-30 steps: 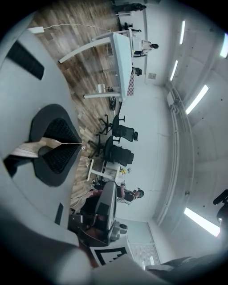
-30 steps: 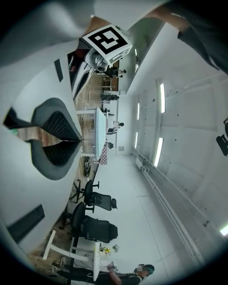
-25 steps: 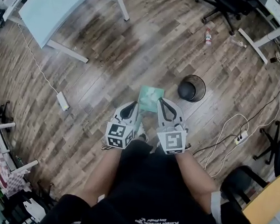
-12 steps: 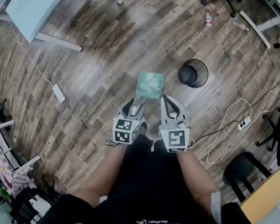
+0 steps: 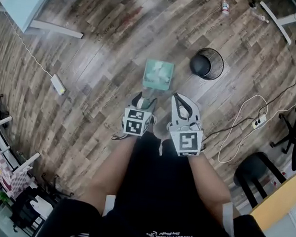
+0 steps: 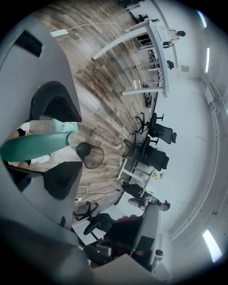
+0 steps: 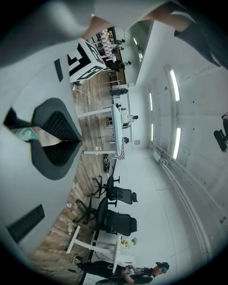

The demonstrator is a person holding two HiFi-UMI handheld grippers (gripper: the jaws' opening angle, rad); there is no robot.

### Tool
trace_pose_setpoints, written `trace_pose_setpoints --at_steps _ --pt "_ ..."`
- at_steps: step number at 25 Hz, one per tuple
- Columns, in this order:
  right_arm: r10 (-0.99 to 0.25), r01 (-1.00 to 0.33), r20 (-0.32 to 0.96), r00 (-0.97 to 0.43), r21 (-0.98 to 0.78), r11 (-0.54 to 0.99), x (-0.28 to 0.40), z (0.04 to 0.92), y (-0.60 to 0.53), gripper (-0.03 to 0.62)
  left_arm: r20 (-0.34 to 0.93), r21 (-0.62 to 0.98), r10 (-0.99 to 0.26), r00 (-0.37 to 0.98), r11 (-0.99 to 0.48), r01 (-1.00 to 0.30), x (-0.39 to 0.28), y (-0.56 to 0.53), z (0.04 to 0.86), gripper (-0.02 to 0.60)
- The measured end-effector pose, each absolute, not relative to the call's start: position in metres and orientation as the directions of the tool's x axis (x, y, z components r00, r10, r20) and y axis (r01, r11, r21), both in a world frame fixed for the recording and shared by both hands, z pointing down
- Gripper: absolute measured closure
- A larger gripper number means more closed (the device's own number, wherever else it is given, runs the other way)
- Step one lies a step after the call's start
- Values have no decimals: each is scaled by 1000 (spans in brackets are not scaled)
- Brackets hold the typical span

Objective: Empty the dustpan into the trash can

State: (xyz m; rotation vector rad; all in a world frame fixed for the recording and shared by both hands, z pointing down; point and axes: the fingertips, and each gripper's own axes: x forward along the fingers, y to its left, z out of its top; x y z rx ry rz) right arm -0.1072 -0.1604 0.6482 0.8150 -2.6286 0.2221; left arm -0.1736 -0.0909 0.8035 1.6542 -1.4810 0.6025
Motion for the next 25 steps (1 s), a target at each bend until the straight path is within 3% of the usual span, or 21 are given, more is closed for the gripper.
trace_pose_setpoints --at_steps 21,25 --pt "-509 -590 446 -736 -53 806 -65 678 -158 571 861 229 -496 108 190 -955 -170 -89 857 311" --pt "-503 -583 443 -742 -56 811 -65 680 -156 571 874 213 -477 94 202 -956 -172 -88 860 359"
